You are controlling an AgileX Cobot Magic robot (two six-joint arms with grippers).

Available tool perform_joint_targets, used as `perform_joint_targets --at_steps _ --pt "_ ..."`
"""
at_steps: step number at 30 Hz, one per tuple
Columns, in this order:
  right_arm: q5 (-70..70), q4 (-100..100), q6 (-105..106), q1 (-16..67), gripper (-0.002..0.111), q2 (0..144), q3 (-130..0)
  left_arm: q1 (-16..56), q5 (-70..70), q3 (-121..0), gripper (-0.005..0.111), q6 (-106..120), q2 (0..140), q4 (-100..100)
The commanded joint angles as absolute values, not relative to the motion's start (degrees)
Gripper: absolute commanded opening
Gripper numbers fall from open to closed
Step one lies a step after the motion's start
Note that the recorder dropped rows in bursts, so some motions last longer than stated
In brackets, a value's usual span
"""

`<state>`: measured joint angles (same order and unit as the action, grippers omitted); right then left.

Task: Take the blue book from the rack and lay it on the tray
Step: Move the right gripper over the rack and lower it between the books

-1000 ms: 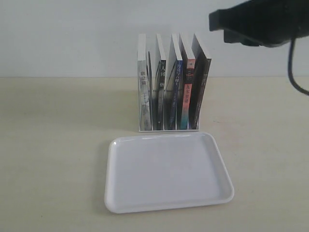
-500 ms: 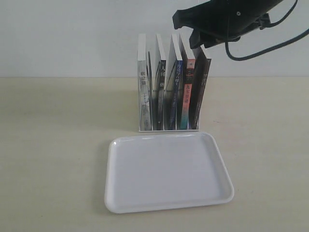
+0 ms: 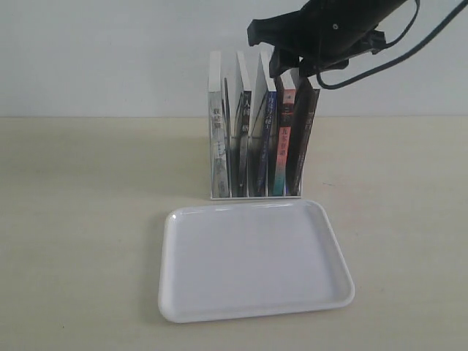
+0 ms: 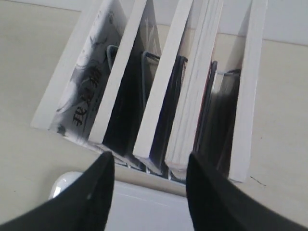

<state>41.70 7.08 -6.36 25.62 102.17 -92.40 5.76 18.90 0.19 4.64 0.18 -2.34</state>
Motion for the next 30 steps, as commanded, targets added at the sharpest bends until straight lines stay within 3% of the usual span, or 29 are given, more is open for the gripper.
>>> perform_joint_targets --at_steps 1,9,12,17,30 --pt "44.8 7.2 -7.1 25.7 0.046 105.2 -97.1 5.8 18.0 0.0 0.005 4.2 0.0 -2.3" --pt "45.2 2.5 -10.7 25.7 0.044 108.0 -100.1 5.8 18.0 0.0 0.005 4.2 0.0 -2.3" --pt "45.2 -0.4 -11.1 25.6 0.029 108.0 -100.1 5.8 18.0 0.0 0.005 4.2 0.0 -2.3" --pt "45.6 1.7 -11.3 22.9 0.038 109.0 -100.1 5.8 18.0 0.0 0.005 4.2 0.0 -2.3" --pt "43.7 8.9 -6.5 22.5 0.038 109.3 -100.1 5.8 18.0 0.0 0.005 4.2 0.0 -2.3"
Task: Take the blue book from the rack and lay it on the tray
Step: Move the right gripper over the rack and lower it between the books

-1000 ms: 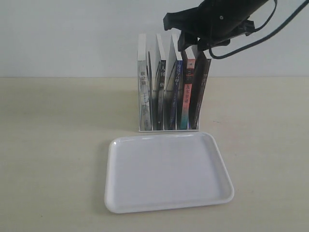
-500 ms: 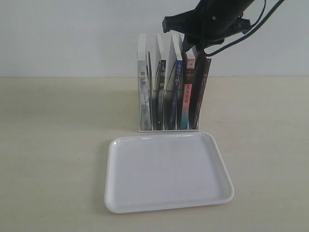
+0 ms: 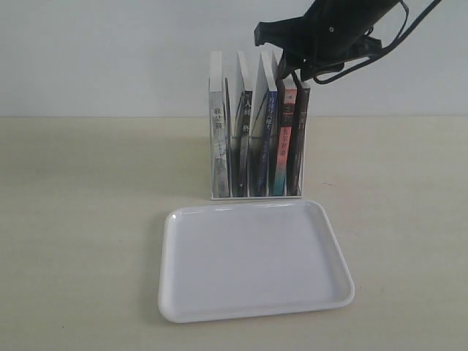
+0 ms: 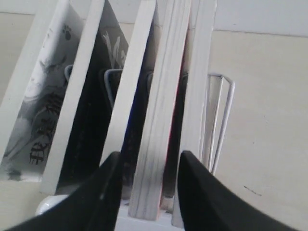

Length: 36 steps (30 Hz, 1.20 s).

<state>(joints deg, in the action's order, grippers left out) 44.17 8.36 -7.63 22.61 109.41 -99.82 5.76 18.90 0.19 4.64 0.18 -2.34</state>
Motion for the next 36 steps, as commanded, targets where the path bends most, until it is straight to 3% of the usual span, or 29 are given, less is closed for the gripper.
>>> perform_joint_targets --at_steps 1,36 --pt "43.6 8.8 -6.5 22.5 0.038 109.3 -100.1 5.8 18.0 0.0 0.005 4.2 0.0 -2.3" --pt "45.3 8.2 -5.5 22.3 0.038 112.0 -102.9 5.8 18.0 0.0 0.005 4.2 0.0 -2.3"
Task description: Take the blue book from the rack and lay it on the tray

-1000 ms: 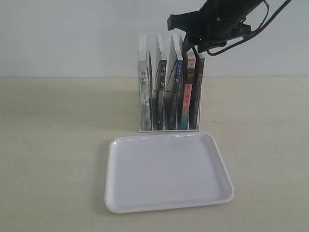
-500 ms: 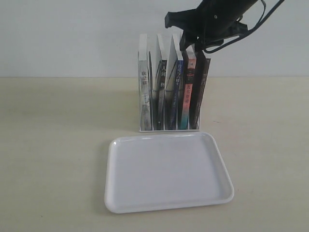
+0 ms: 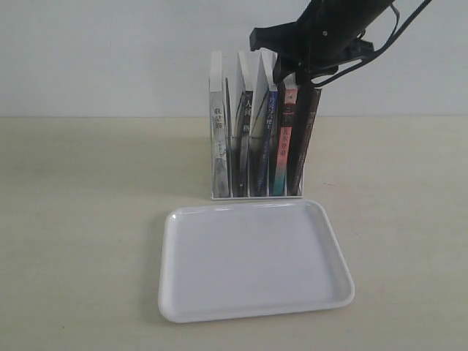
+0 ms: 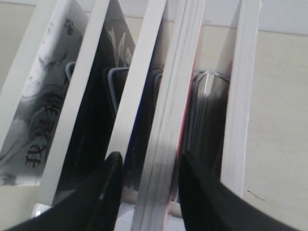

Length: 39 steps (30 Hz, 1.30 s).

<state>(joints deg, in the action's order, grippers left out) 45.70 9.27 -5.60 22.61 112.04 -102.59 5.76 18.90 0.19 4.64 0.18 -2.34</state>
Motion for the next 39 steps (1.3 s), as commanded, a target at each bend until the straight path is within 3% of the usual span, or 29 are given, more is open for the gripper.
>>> perform_joint_targets --at_steps 1,9,16,23,35,36,38,39 --pt "45.3 8.2 -5.5 22.3 0.038 112.0 -102.9 5.8 18.0 0.0 0.005 4.2 0.0 -2.3" --pt "45.4 8.1 -5.5 22.4 0.037 112.0 -102.9 5.8 18.0 0.0 0.005 4.2 0.0 -2.3" --pt "45.6 7.3 -5.5 22.4 0.02 112.0 -102.9 5.8 18.0 0.0 0.005 4.2 0.0 -2.3" --pt "47.0 6.8 -5.5 22.4 0.038 112.4 -102.9 5.8 18.0 0.0 0.005 4.2 0.0 -2.3" --pt "45.9 7.0 -5.6 22.4 0.037 114.8 -102.9 5.8 18.0 0.0 0.005 4.2 0.0 -2.3" --pt "45.8 7.0 -5.8 22.4 0.036 114.8 -102.9 5.8 18.0 0.0 0.005 4.2 0.0 -2.3" --pt "45.8 7.0 -5.9 22.4 0.019 114.8 -102.9 5.8 18.0 0.0 0.005 4.2 0.0 -2.3" --pt "45.8 7.0 -5.9 22.4 0.0 114.8 -102.9 5.8 18.0 0.0 0.005 4.2 0.0 -2.3"
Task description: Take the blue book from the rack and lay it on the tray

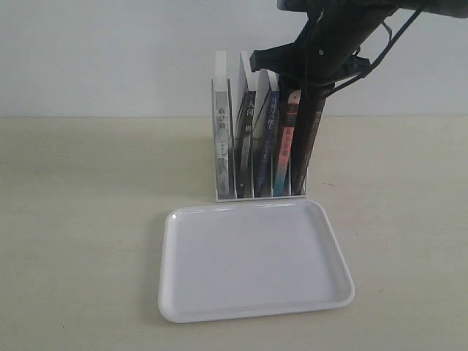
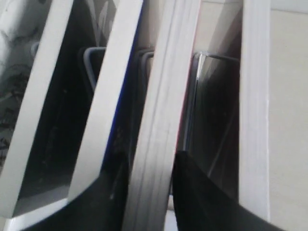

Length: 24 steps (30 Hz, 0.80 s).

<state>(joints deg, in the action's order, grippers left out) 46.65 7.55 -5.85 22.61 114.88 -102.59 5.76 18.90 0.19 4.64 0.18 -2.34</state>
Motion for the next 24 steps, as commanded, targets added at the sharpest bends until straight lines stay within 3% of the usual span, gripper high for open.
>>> perform_joint_targets --at_steps 1,24 --pt "45.8 7.0 -5.9 22.4 0.0 114.8 -102.9 5.8 18.0 0.0 0.005 4.2 0.0 -2.3" --pt "53.3 3.8 -6.0 22.4 0.0 108.0 -113.9 5.8 18.0 0.0 0.005 4.2 0.0 -2.3"
